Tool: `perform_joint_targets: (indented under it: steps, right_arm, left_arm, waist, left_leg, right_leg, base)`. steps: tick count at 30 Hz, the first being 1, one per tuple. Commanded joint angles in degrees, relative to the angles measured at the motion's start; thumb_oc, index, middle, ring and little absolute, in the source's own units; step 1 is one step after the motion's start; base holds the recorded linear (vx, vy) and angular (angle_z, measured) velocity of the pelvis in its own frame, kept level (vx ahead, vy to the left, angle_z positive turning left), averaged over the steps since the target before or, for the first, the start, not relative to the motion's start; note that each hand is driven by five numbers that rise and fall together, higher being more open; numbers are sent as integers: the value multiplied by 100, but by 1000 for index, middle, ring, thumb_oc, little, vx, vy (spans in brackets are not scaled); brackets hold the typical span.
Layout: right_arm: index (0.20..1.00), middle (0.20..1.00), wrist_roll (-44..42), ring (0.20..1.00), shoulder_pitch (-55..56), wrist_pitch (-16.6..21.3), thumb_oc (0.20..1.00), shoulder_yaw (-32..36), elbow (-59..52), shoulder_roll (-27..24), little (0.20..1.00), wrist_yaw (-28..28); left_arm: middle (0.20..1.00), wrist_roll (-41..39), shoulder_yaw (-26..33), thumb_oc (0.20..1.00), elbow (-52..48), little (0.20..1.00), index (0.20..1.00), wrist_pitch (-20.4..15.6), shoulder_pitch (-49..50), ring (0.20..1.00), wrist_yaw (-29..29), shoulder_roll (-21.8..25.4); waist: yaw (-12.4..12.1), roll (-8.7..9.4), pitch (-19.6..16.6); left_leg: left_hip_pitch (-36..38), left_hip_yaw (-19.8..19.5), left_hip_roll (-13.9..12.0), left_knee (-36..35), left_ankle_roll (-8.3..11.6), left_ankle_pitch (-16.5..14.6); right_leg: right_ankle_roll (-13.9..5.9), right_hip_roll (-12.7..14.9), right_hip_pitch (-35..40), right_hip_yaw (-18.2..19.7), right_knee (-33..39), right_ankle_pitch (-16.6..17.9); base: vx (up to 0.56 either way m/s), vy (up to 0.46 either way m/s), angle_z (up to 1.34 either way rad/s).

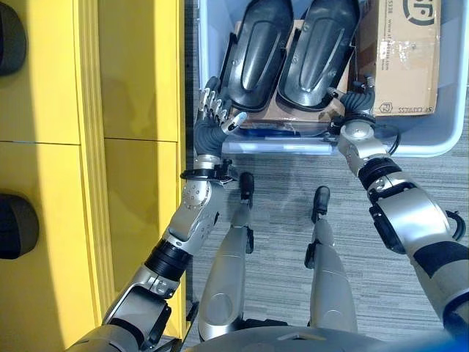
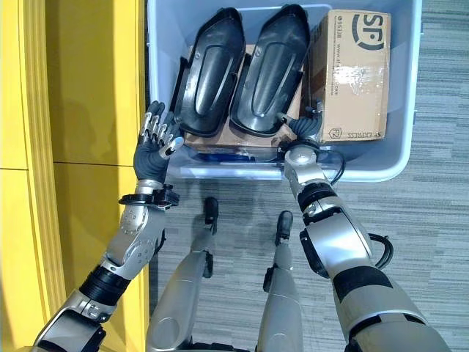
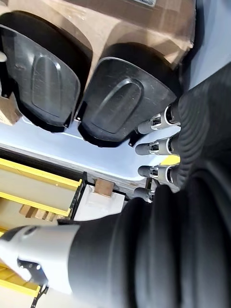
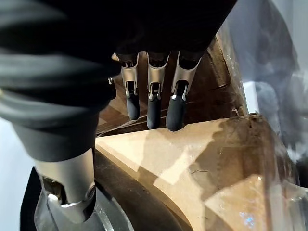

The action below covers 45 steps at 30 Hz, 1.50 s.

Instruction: Move parts from the plastic box to the shelf.

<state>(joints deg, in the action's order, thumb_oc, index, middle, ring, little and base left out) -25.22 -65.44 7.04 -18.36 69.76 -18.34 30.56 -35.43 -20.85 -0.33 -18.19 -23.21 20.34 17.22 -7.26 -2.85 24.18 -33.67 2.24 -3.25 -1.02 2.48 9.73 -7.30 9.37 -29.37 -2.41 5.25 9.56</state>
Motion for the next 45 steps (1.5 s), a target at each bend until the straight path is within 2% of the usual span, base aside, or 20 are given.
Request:
perform_joint_targets:
  steps: [1, 22, 23, 24, 25, 40, 45]
  right_arm:
    - [1000, 1000, -41, 1000, -467, -34, 1000, -168, 108, 38, 1000, -92]
    - [1000, 1000, 148, 1000, -857, -407, 1000, -249, 741, -406, 1000, -213]
    - [878, 878, 193, 878, -853, -423, 878, -267, 760, -418, 878, -219]
    - [426, 426, 222, 426, -823, -433, 426, -281, 755, -428, 426, -257]
    - [200, 200, 233, 200, -818, -438, 200, -285, 760, -448, 200, -262]
    - [200, 200, 330, 200, -793, -472, 200, -229, 775, -479, 200, -246]
    - [200, 200, 194, 200, -738, -313, 200, -194, 500, -434, 200, -227]
  left_arm:
    - [1000, 11, -141, 1000, -678, 1000, 1000, -313, -132, 1000, -76, 163]
    - [1000, -36, -266, 1000, -815, 1000, 1000, -309, -202, 1000, -158, 227]
    - [1000, -44, -268, 1000, -813, 1000, 1000, -305, -204, 1000, -165, 220]
    - [1000, -41, -270, 1000, -810, 1000, 1000, -301, -193, 1000, -173, 202]
    - [1000, -38, -273, 1000, -808, 1000, 1000, -302, -186, 1000, -171, 201]
    - [1000, -84, -286, 1000, -839, 1000, 1000, -273, -88, 1000, -204, 194]
    - [1000, -106, -262, 1000, -828, 1000, 1000, -295, -58, 1000, -222, 225]
  waist:
    - [-209, -98, 43]
    - [-487, -213, 150]
    - [-499, -220, 155]
    - [-508, -231, 157]
    - [-512, -233, 154]
    - [-462, -238, 115]
    - [-404, -188, 105]
  left_leg:
    - [-18, -660, 454, 393, -119, -615]
    - [-165, -874, 573, 458, -147, -579]
    - [-166, -873, 578, 457, -146, -579]
    - [-171, -875, 584, 461, -149, -576]
    - [-167, -881, 588, 462, -150, -576]
    - [-84, -873, 599, 465, -164, -605]
    - [-36, -833, 582, 492, -168, -623]
  right_leg:
    - [18, 35, -129, -315, -470, -356]
    - [-8, 120, -83, -527, -493, -380]
    - [-13, 124, -79, -541, -495, -387]
    - [-16, 127, -81, -546, -503, -394]
    - [-17, 130, -77, -552, -509, -397]
    - [-18, 156, -7, -542, -515, -409]
    - [1, 136, 16, -515, -538, -423]
  base:
    - [-1, 2, 9]
    - [-5, 5, 6]
    - [0, 0, 0]
    - [0, 0, 0]
    - [0, 0, 0]
    - [0, 0, 0]
    - [0, 0, 0]
